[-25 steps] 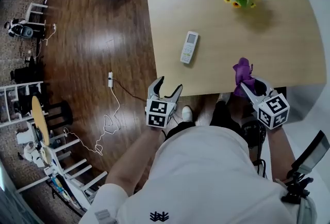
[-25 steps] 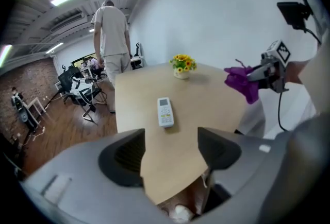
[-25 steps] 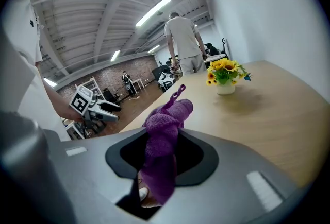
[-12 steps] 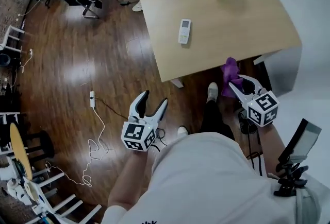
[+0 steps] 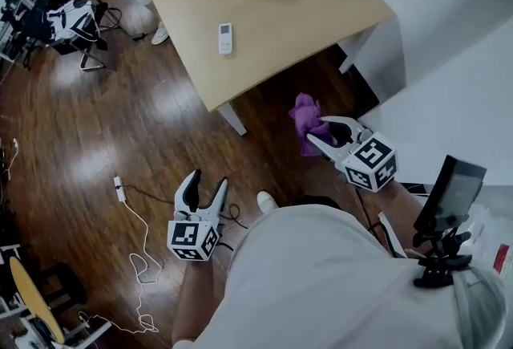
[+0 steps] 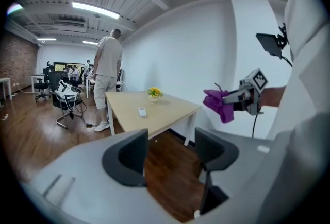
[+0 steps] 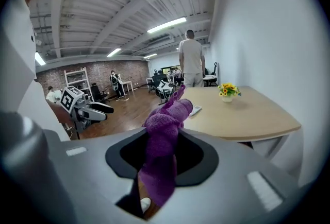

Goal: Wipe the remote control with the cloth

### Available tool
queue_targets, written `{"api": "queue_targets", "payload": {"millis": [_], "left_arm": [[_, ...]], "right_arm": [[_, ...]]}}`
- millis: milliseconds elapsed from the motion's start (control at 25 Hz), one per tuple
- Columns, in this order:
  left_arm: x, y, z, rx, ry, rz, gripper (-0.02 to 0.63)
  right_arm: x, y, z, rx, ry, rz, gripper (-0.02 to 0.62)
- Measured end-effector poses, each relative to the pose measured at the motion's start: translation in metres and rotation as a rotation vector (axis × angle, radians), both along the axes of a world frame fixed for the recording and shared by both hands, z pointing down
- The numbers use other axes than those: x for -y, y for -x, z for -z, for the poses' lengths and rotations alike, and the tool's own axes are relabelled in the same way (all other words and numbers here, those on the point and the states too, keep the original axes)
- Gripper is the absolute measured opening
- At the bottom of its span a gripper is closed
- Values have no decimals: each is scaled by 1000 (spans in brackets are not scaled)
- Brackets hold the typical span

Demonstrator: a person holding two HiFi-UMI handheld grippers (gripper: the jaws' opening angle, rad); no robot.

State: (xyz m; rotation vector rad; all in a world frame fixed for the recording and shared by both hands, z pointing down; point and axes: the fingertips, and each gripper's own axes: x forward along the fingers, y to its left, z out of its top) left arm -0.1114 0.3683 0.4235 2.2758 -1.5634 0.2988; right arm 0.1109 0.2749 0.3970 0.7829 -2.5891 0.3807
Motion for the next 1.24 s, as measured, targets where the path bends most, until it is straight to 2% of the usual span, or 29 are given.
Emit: {"api": "queue_targets", "payload": {"millis": [120,240,400,880,1240], "left_arm": [[-11,-11,-1,-7,-9,48,304],[-19,-36,6,-16,-17,30,304],[-31,-63,15,21,-30,-17,304],[-77,-112,23,42,-6,-33,302],[-89,-153,2,64,17,-45,304]], "right_arm": [[-10,2,7,9,-25,62,124],[-27,-10,16,10,-35,84,124],[-49,-29,15,15,-31,83,124],[-100,-73,14,20,-8,85,124],[-116,-104,-5,-2,-17,93,124]]}}
